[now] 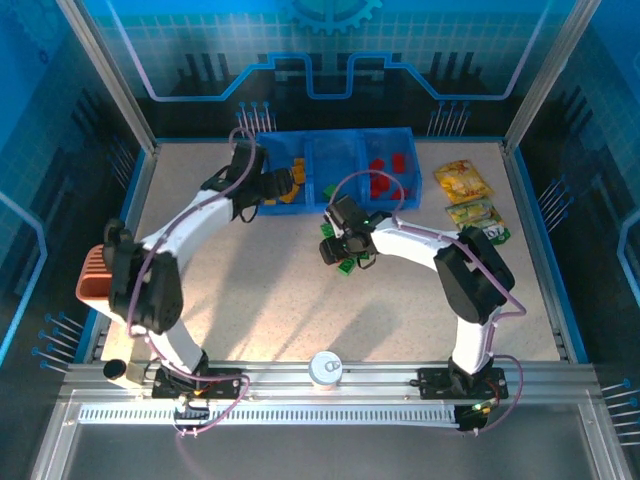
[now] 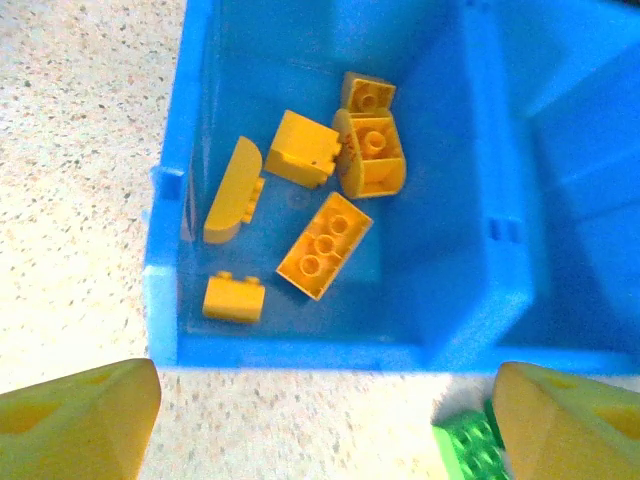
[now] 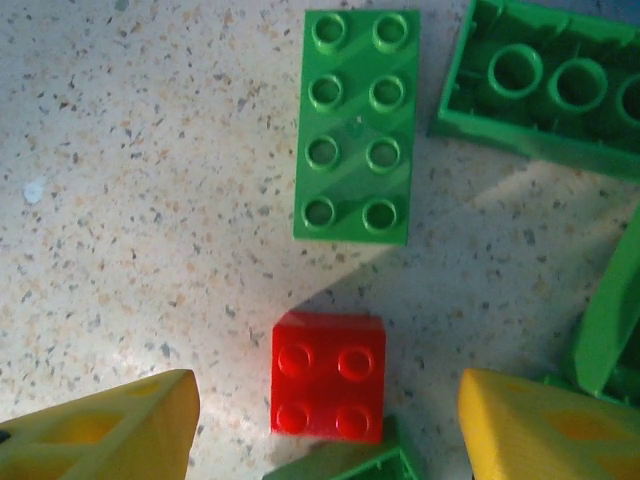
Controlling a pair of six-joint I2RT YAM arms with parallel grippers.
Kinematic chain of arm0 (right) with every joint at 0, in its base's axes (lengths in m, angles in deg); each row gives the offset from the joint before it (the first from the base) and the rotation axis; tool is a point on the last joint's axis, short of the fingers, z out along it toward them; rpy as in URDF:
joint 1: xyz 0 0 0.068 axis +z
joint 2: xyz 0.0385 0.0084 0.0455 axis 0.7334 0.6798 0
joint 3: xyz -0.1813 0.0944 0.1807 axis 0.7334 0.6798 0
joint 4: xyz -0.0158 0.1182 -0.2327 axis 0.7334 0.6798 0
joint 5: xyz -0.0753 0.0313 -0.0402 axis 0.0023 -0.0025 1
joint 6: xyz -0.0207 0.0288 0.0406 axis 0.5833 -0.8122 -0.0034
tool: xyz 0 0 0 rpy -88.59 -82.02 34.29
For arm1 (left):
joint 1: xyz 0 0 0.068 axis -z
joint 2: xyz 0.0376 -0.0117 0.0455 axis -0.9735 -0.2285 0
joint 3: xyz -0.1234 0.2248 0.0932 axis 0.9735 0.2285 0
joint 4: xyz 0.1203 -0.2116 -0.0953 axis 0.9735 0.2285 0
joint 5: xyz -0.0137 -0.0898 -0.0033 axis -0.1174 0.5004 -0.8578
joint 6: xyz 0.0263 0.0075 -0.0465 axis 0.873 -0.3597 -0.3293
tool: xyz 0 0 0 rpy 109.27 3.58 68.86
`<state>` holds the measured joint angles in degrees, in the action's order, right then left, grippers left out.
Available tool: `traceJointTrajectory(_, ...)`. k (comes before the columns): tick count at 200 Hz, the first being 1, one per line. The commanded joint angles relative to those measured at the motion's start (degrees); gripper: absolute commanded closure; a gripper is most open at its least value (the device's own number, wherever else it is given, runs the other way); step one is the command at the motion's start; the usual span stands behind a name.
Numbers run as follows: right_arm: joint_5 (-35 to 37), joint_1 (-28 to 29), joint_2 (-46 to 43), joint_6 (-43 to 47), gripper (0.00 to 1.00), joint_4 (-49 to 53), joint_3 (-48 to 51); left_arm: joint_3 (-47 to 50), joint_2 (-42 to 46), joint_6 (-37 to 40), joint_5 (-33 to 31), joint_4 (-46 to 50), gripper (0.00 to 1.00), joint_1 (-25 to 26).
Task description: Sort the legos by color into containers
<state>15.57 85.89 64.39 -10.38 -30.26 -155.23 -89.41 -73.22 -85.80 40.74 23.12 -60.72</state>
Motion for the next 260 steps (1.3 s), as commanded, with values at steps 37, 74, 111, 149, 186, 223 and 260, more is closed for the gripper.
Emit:
traceJointTrajectory(37,1.86,0.78,7.48,2.38,0.36,4.6,-6.23,14.85,22.13,-3.87,1.7,-1.92,0.13,1.7)
traceJointTrajectory(74,1.81,1.44,8.95,1.54,0.5,5.63,-6.98,19.87,33.41,-3.71,0.54,2.36,0.13,1.85)
traceJointTrajectory(111,4.07,2.5,5.83,0.75,0.77,5.04,-7.1,23.52,40.85,-4.86,1.25,5.5,0.14,2.2)
traceJointTrajectory(149,5.42,-0.11,-0.41,2.4,0.78,5.97,-10.9,27.67,43.37,-5.96,0.23,8.02,0.17,7.42)
traceJointTrajectory(186,4.41,-11.78,-8.72,2.02,0.76,3.81,-13.14,32.55,41.57,-7.81,-6.11,9.11,0.17,19.17)
traceJointTrajectory(223,-0.56,-23.08,-2.97,1.36,0.74,5.1,-19.93,36.51,37.5,-10.29,-7.51,3.64,0.17,27.91)
traceJointTrajectory(260,-1.35,-26.15,6.82,2.11,0.74,5.81,-27.17,36.35,31.13,-9.38,-8.06,-0.67,0.17,33.8)
